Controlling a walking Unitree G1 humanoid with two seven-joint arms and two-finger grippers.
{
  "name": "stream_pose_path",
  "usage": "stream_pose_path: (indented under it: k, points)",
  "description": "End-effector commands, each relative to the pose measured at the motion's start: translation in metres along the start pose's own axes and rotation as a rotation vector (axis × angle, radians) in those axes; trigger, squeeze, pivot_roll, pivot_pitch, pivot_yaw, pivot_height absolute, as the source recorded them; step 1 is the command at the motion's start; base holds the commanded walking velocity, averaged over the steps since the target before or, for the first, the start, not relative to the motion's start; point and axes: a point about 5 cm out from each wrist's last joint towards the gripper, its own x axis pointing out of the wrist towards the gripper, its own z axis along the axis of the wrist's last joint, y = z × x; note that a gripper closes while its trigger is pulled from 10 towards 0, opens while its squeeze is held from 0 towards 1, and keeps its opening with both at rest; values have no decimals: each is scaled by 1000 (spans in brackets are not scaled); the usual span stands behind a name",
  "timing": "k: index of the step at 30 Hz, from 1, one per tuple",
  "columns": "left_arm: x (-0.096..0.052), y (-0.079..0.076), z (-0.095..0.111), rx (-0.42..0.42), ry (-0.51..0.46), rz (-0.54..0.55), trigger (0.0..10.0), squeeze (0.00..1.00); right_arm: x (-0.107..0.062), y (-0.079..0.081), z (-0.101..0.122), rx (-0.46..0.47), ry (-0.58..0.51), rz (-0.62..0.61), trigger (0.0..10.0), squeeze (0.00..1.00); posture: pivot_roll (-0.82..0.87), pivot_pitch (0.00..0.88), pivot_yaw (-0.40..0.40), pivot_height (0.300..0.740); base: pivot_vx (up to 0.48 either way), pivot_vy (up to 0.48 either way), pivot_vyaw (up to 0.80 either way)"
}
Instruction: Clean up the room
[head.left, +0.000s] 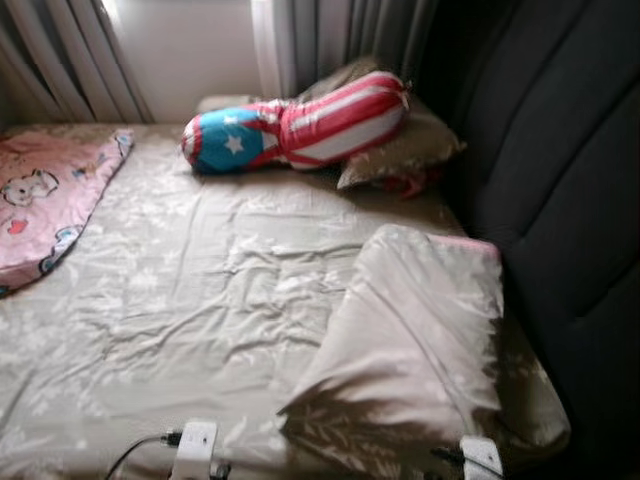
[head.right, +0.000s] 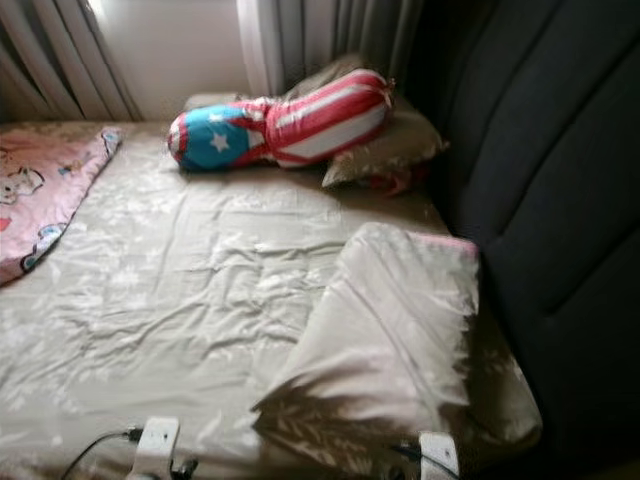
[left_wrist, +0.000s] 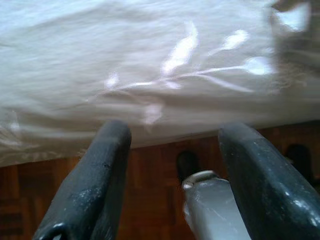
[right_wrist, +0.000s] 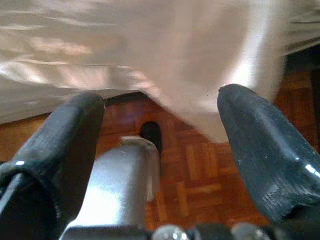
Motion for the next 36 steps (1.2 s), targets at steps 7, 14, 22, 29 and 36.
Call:
stream_pose_path:
  k: [7,14,22,29,36]
  points:
    - [-2,4,-9,8,23,9,10000,0,1,2,4,11,-18,0,10000,0,39,0,-22,740,0,0,0]
    - [-4,4,-14,10,36,7,10000,0,1,4,3,14,-18,0,10000,0,32,0,-12,740,0,0,0]
    - [-3,9,-11,-3,21,16,10000,0,1,3,5,20,-24,-4,10000,0,36,0,-21,740,0,0,0]
    - [-2,8,-5,-6,11,16,10000,0,1,3,6,19,-25,-5,10000,0,32,0,-23,740,0,-304,0]
    - [-1,6,-1,-22,-3,18,10000,0,1,2,6,16,-26,-6,10000,0,33,0,-25,740,0,0,0]
